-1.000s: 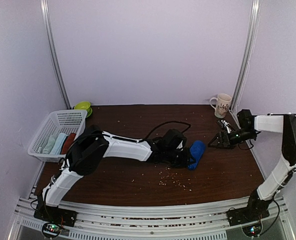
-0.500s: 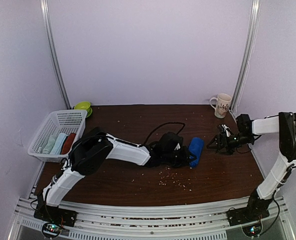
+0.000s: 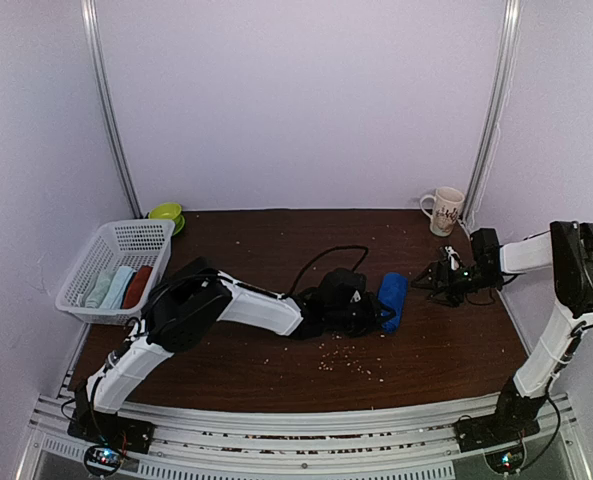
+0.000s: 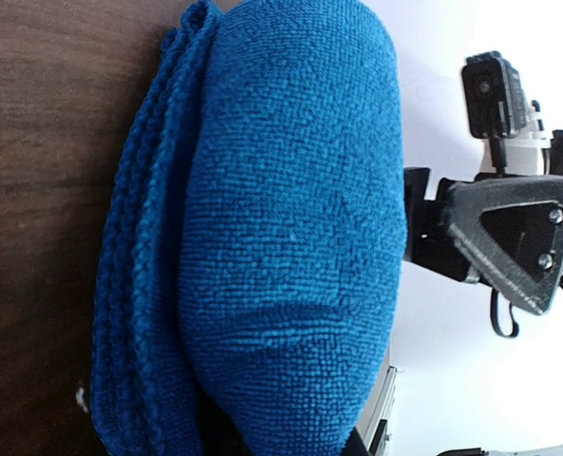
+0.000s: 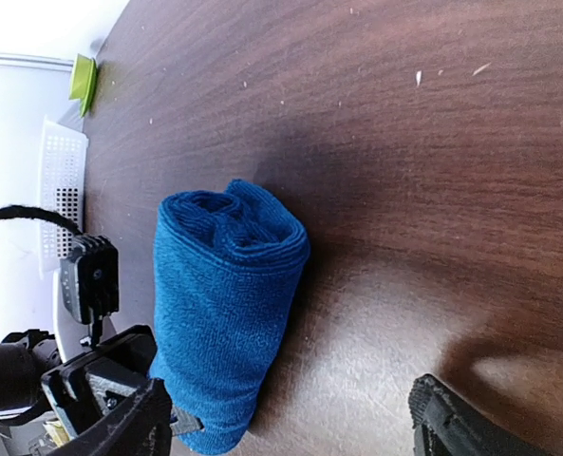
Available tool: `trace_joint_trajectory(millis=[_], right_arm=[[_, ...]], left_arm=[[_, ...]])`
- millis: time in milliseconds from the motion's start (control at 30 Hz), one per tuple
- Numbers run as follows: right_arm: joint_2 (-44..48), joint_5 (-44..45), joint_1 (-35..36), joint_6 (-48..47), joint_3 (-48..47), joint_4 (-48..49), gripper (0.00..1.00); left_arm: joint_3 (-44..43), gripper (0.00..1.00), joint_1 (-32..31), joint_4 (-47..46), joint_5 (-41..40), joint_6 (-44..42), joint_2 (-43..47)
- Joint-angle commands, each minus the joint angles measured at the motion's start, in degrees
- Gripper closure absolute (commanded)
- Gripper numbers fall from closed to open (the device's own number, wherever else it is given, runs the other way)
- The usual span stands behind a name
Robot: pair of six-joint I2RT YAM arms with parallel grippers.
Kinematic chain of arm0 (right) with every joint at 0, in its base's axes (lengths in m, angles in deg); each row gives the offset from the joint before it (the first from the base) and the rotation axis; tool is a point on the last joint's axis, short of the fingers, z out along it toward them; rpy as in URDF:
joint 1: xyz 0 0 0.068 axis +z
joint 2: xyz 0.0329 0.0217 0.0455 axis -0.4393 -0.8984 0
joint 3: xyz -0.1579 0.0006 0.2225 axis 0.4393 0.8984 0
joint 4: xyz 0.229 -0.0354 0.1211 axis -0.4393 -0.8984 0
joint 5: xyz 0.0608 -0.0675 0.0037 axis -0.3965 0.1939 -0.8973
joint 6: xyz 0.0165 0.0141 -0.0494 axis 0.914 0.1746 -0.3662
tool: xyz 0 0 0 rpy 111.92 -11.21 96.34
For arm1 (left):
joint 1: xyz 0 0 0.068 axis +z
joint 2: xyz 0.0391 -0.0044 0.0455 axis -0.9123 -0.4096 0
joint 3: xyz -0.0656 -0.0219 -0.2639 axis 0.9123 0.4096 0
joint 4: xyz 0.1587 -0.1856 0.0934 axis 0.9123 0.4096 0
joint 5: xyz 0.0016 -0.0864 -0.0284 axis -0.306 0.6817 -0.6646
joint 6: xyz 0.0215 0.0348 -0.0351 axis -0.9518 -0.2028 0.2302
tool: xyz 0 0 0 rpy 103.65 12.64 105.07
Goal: Roll the towels
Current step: Pick up the towel from the center of the board.
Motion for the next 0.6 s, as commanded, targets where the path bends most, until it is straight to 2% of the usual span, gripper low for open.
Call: trace_joint_trajectory(millis=[0,267,500,567], right_arm=[[-3.2,-0.9,3.0,2.8,-0.4,2.7,0.12],[-6.7,-2.3,8.3,5.8,-1.9,6.4,0.14],[-8.7,-3.2,11.1,7.8,-2.8,9.0,0.14],[-9.0,-3.3,11.7,7.9,-2.9,9.3,0.14]], left_arm=[[-0.4,1.00,-0.4,3.6,-2.0,1.2,-4.1],[1.2,1.00,-0.2,-0.1,-1.5,3.0,-3.9],[7.6,1.00,1.0,-11.1,2.1,8.9,-3.4],[8.2,1.00,1.3,-11.8,2.5,9.2,-3.3]])
